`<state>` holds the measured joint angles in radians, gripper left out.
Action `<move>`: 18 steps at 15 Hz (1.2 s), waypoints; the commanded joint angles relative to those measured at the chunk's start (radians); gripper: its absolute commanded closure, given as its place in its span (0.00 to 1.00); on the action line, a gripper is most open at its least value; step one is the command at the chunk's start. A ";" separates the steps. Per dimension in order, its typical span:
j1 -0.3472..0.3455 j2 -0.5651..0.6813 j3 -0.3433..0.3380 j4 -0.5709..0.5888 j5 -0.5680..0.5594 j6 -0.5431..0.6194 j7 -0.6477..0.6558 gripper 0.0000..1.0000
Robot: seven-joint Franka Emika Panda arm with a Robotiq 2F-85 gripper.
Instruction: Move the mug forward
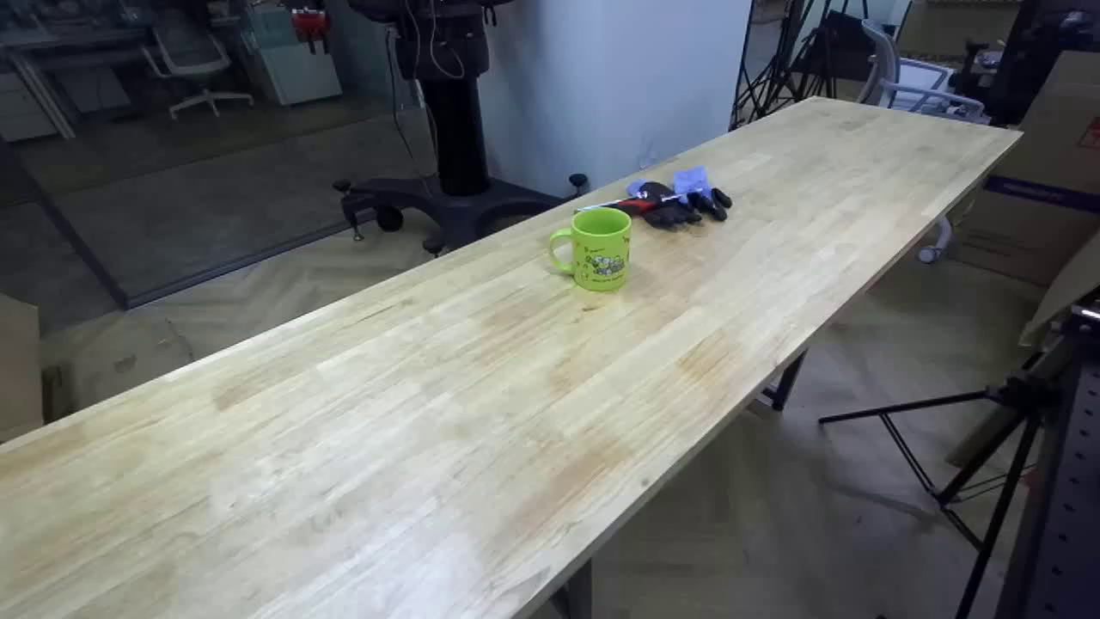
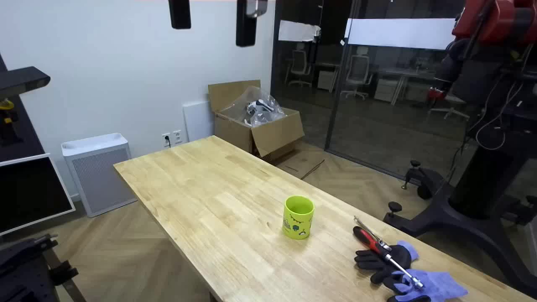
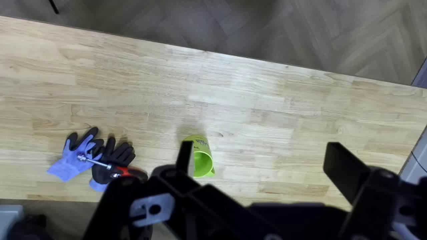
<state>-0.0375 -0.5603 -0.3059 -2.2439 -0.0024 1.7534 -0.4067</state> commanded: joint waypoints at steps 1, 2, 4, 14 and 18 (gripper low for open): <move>-0.020 0.005 0.015 0.002 0.010 0.000 -0.009 0.00; -0.020 0.004 0.015 0.002 0.010 0.001 -0.009 0.00; -0.020 0.003 0.015 0.003 0.010 0.001 -0.009 0.00; -0.020 0.003 0.015 0.003 0.010 0.001 -0.009 0.00; -0.015 0.015 0.004 0.009 0.028 0.011 -0.017 0.00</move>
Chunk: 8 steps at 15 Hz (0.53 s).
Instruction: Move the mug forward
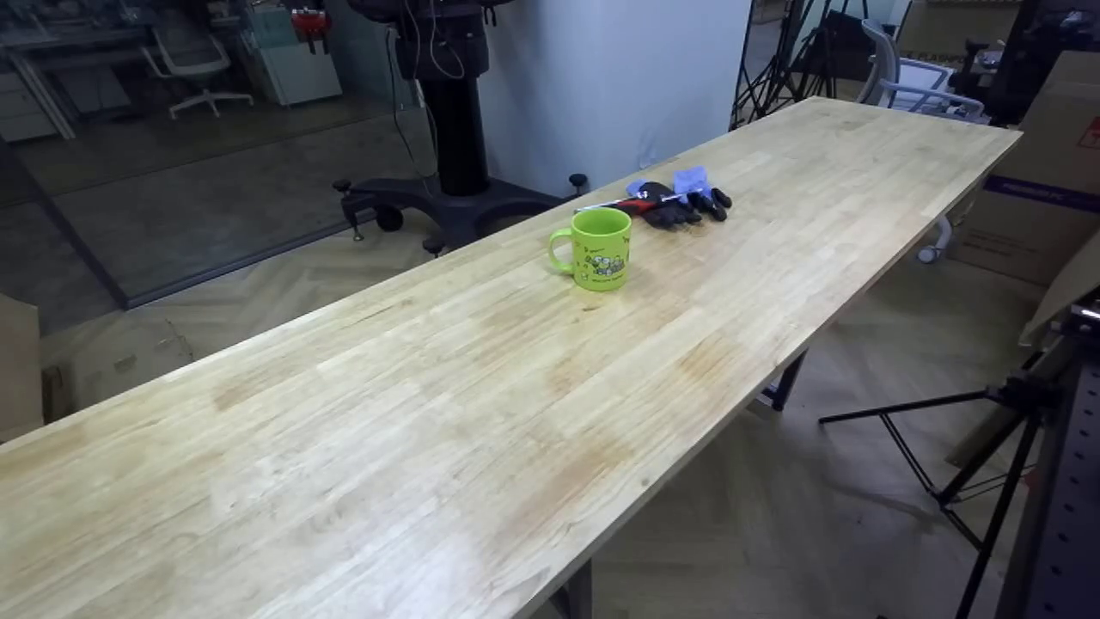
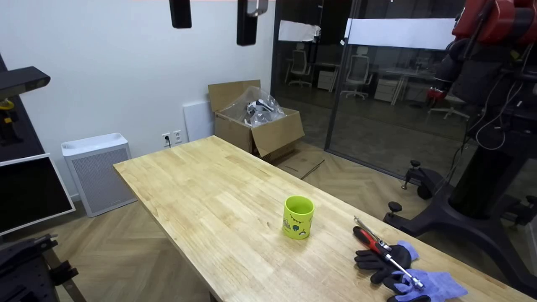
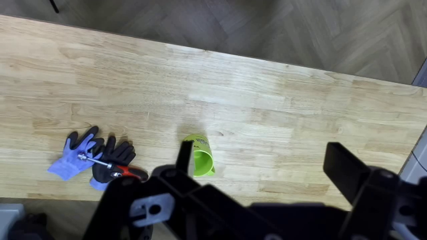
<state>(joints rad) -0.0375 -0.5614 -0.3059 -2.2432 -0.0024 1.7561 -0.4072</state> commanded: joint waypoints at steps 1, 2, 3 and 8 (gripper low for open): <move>-0.016 0.040 -0.006 0.019 0.041 0.026 -0.015 0.00; -0.008 0.078 -0.026 0.037 0.074 0.030 -0.034 0.00; -0.001 0.128 -0.047 0.056 0.112 0.033 -0.052 0.00; 0.034 0.420 -0.120 0.134 0.290 0.066 -0.157 0.00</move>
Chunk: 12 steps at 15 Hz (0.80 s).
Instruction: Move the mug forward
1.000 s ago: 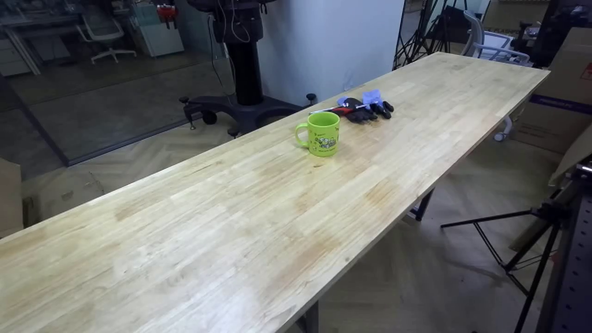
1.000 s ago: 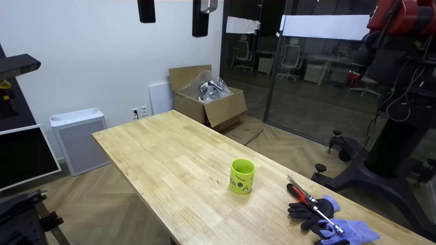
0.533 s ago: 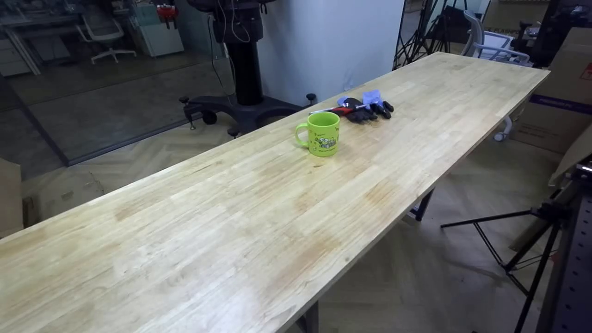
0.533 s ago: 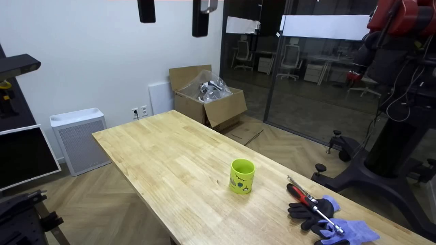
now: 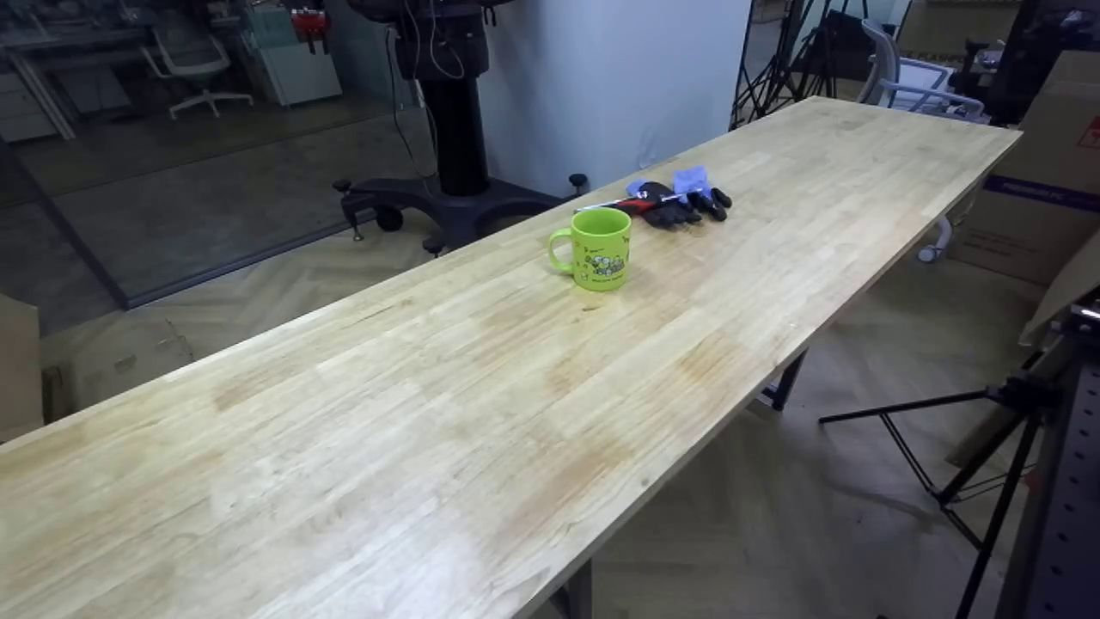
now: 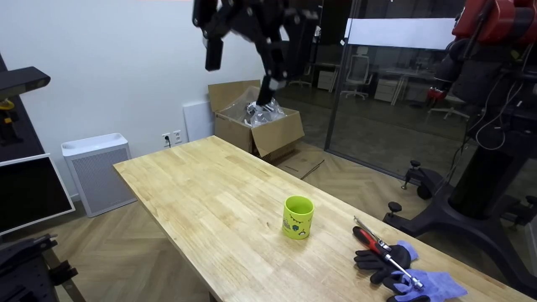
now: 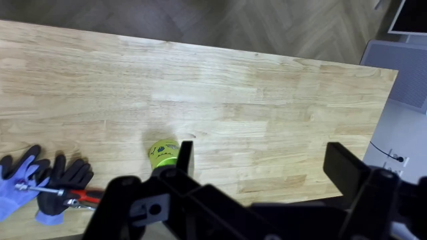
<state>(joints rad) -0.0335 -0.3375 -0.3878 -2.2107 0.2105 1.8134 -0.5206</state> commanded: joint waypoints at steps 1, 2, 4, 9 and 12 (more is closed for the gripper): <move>0.035 0.260 -0.042 0.120 0.095 0.018 -0.050 0.00; 0.032 0.324 -0.036 0.141 0.103 0.042 -0.044 0.00; -0.035 0.454 0.049 0.182 0.075 0.129 0.010 0.00; -0.080 0.665 0.169 0.251 -0.026 0.438 0.160 0.00; -0.084 0.748 0.215 0.286 -0.079 0.540 0.253 0.00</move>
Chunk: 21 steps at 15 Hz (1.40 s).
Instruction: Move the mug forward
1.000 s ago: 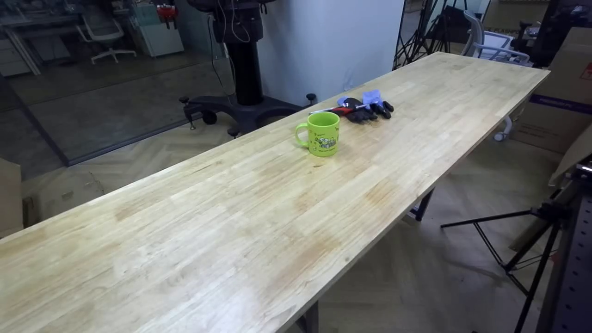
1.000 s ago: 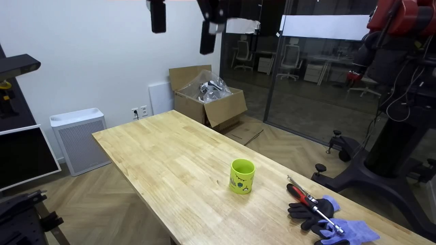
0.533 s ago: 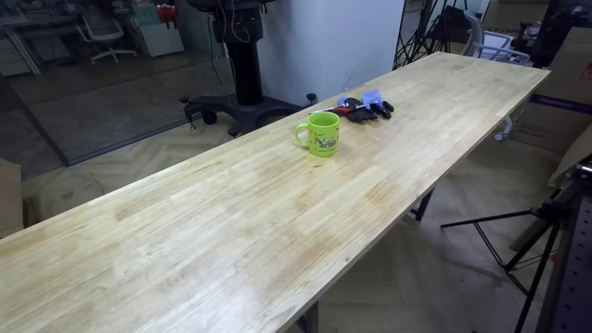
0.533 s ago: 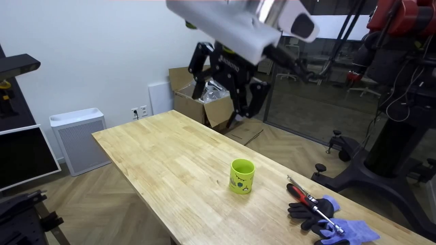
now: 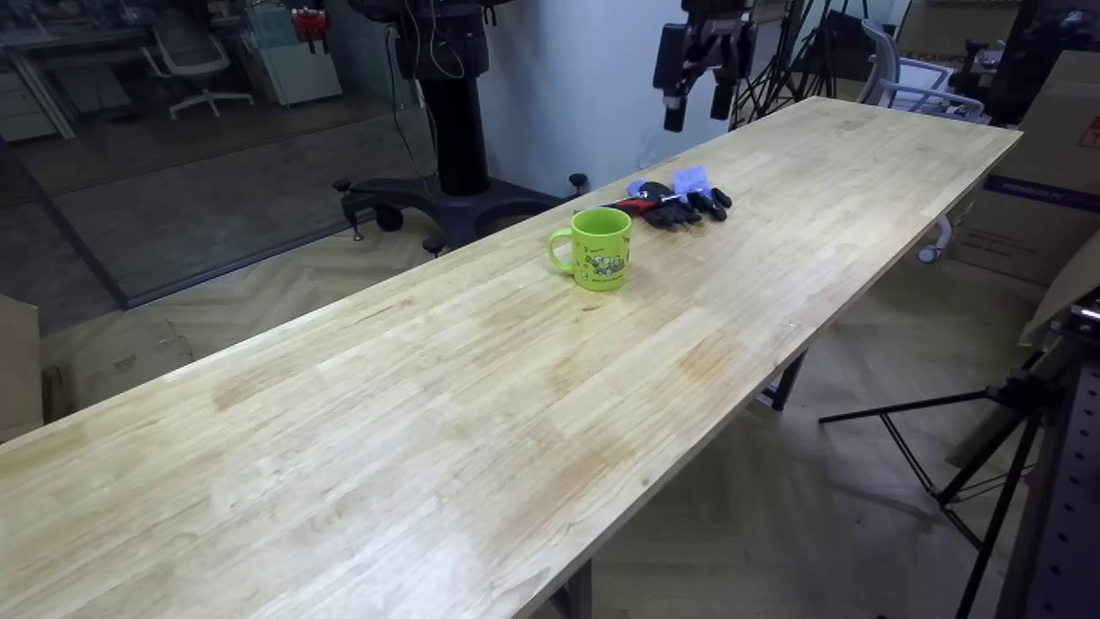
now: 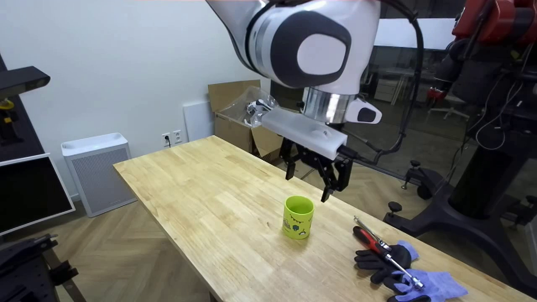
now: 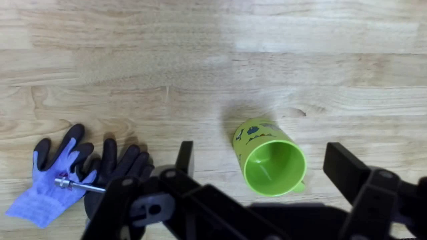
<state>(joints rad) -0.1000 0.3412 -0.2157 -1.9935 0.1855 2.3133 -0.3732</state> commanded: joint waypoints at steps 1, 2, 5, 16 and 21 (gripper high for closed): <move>-0.020 0.096 0.055 0.082 -0.066 0.046 0.125 0.00; -0.025 0.119 0.067 0.098 -0.072 0.039 0.139 0.00; -0.057 0.183 0.113 0.150 -0.048 0.023 0.113 0.00; -0.115 0.400 0.157 0.361 -0.073 -0.039 0.114 0.00; -0.111 0.514 0.158 0.479 -0.095 -0.106 0.120 0.00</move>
<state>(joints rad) -0.2027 0.7804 -0.0692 -1.6255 0.1192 2.2720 -0.2801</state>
